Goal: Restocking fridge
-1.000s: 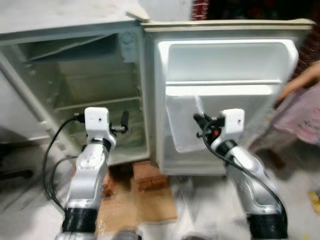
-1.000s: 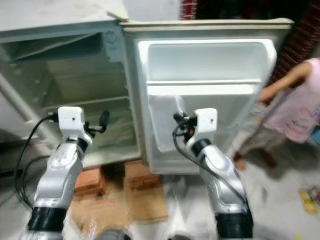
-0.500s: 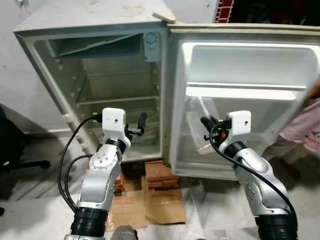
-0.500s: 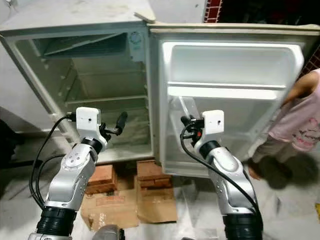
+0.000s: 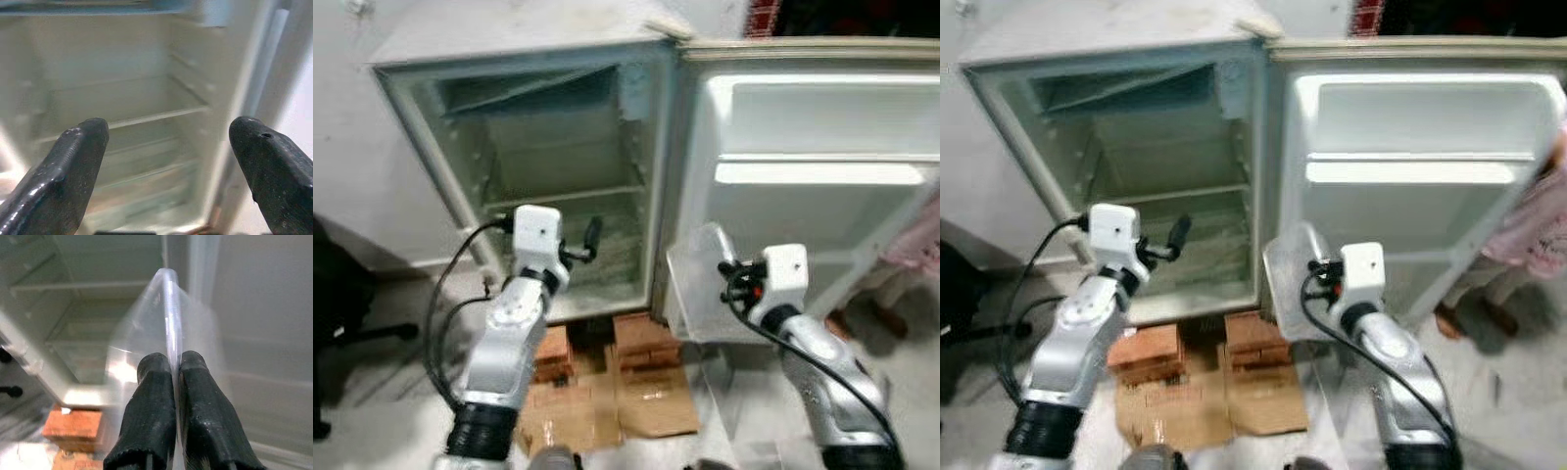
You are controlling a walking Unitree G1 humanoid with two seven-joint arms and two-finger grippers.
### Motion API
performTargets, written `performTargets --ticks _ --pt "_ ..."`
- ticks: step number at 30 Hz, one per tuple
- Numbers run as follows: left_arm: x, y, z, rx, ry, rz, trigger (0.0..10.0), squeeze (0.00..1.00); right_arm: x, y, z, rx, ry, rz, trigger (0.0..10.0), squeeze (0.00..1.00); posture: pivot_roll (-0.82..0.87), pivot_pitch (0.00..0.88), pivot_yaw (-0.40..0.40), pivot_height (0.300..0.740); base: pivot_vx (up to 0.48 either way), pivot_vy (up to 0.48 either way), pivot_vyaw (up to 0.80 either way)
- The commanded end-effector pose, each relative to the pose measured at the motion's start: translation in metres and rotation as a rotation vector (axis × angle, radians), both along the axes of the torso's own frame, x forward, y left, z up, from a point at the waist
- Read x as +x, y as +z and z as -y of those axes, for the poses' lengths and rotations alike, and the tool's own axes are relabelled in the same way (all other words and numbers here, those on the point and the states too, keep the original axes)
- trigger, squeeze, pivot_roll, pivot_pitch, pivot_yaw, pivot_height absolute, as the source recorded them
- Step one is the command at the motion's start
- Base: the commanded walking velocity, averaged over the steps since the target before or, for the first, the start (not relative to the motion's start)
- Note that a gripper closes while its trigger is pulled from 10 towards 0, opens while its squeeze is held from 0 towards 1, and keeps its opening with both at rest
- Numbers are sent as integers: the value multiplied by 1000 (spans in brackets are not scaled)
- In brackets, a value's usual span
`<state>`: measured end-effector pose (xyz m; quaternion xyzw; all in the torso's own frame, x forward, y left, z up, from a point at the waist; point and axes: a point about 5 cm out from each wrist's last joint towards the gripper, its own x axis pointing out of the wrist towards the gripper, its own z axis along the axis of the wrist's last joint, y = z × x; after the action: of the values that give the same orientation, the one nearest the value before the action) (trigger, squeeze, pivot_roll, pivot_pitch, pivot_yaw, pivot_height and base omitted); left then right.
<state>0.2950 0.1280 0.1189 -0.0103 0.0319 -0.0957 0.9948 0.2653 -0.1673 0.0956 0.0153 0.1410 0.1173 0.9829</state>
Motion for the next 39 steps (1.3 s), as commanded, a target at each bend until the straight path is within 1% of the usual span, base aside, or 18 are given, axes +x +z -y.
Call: performTargets --ticks 1,3,6,10,13,19,28,33,39 --pt "1 1 8 -4 -30 3 10000 0 2 5 12 -40 -52 7 10000 0 -22 0 18 740 0 0 0" --pt "1 2 8 -4 -24 8 10000 0 1 3 15 -55 -62 -15 10000 0 -21 0 18 740 0 0 0" --pt "1 2 6 -3 -13 11 10000 0 -1 1 14 -37 -45 -37 10000 0 -21 0 18 740 0 0 0" --pt "0 1 5 -9 -5 4 10000 0 -3 0 5 35 8 -63 10000 0 -22 0 18 740 0 0 0" --pt "1 -1 5 0 0 -18 10000 0 0 3 -1 59 38 -50 10000 0 -22 0 18 740 0 0 0" --pt "1 -1 6 6 -1 -24 10000 0 8 11 -8 122 58 -31 10000 0 -18 0 14 740 0 437 0" --pt "1 1 1 7 37 -18 10000 0 14 16 -12 143 69 -22 10000 0 -12 0 8 740 0 465 0" --pt "1 2 1 -7 37 -6 10000 0 19 18 -14 147 67 -17 10000 0 -12 0 9 740 0 430 0" --pt "1 8 0 -20 21 51 10000 0 23 17 -14 148 60 -13 10000 0 -13 0 12 740 0 0 0"
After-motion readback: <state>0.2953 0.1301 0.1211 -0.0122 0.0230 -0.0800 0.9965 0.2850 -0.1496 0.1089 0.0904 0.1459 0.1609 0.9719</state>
